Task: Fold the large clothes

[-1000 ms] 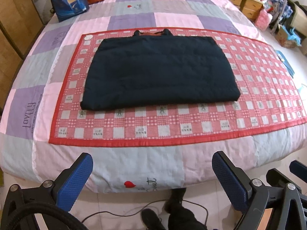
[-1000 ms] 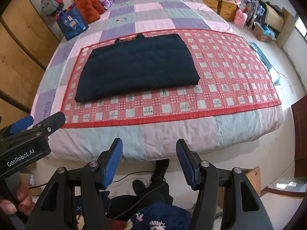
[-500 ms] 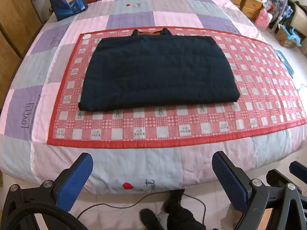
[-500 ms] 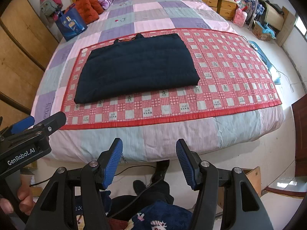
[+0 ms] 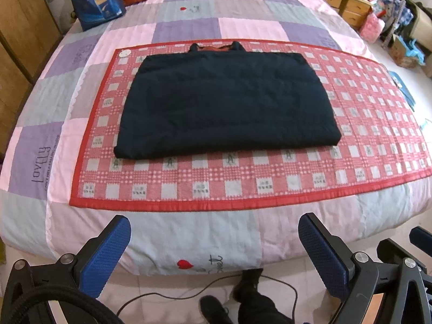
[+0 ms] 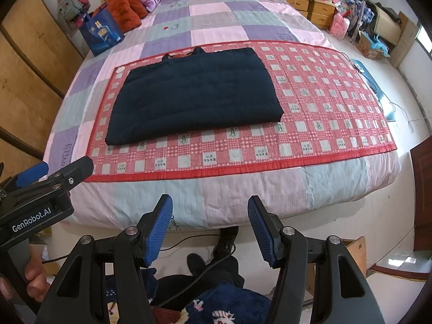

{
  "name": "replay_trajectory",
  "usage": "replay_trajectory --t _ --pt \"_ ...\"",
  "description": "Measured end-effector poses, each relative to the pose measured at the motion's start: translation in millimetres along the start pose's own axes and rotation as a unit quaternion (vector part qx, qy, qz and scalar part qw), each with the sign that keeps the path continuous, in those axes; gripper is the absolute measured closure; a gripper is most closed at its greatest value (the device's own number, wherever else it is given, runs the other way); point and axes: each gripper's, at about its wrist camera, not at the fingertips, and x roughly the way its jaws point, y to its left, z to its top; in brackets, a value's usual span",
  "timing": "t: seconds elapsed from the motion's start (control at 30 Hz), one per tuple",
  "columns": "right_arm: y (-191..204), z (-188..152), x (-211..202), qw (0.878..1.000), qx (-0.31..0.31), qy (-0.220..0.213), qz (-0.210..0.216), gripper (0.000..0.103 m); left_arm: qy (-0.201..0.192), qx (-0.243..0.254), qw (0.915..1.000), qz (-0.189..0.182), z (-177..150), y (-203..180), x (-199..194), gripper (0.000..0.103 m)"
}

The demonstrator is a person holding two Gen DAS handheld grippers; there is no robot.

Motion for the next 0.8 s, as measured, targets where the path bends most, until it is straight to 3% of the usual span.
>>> replay_trajectory --t 0.8 --pt "4 1 -1 1.000 0.003 -0.006 -0.005 0.041 -0.008 0.008 0.9999 -0.003 0 14 -9 0.001"
